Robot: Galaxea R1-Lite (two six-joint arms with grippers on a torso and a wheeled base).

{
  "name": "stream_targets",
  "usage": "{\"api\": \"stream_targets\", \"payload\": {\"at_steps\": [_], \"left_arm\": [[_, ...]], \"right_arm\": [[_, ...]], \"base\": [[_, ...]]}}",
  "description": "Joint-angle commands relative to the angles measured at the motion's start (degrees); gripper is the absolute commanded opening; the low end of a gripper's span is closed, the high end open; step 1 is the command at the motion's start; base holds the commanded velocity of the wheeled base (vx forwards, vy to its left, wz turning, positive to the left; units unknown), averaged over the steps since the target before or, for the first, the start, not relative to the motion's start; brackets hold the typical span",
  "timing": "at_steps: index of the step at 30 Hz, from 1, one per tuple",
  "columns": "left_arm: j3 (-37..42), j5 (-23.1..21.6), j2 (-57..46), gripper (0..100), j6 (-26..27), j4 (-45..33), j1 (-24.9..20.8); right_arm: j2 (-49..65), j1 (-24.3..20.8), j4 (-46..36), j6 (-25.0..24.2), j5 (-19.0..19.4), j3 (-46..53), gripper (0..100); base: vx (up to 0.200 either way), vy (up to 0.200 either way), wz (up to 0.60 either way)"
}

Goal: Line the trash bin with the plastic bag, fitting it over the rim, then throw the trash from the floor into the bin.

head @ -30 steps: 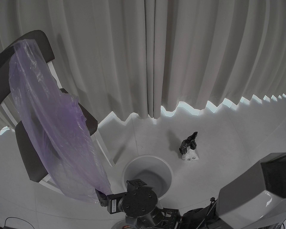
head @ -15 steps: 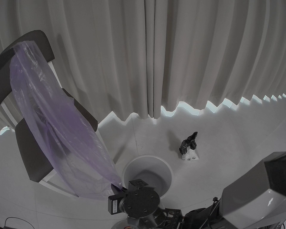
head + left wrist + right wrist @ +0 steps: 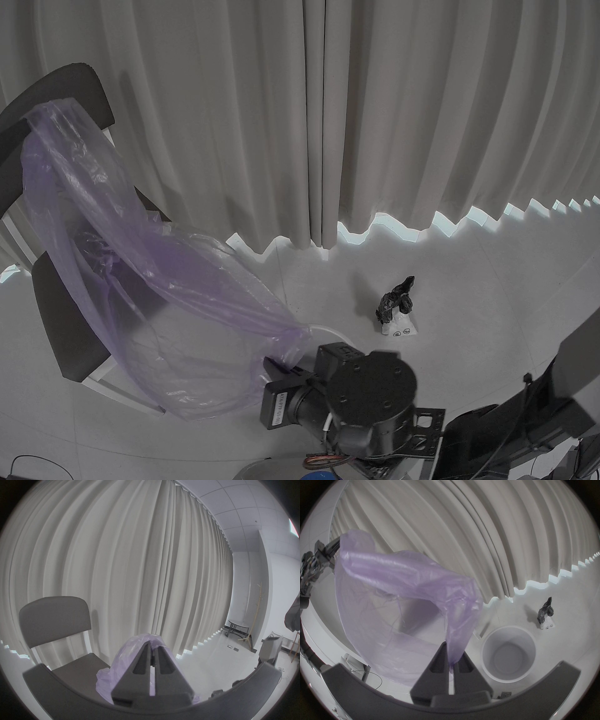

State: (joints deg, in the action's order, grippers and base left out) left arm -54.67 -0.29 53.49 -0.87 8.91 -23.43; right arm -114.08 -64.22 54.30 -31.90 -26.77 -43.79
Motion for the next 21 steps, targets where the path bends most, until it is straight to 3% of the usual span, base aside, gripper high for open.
{"api": "stream_targets", "payload": {"at_steps": [1,9,11,21], "left_arm": [[0.7,0.0,2.8,0,0.0,-0.1,-1.9],[0.0,2.6,7.4,0,0.7,-0.2,-5.8],[0.2,4.2,8.9,0,0.8,-0.2,-6.9],[1.0,4.2,13.8,0,0.1,0.1,-12.3]], "right_arm": [[5.4,1.8,-1.6,0.4,0.2,3.0,0],[14.6,3.7,-4.6,0.8,0.2,9.0,0],[18.7,4.5,-9.0,0.9,0.1,10.0,0],[30.4,6.2,-23.9,0.7,0.3,14.1,0]], "base": [[0.000,0.000,0.00],[0.000,0.000,0.00],[0.000,0.000,0.00],[0.000,0.000,0.00]]}}
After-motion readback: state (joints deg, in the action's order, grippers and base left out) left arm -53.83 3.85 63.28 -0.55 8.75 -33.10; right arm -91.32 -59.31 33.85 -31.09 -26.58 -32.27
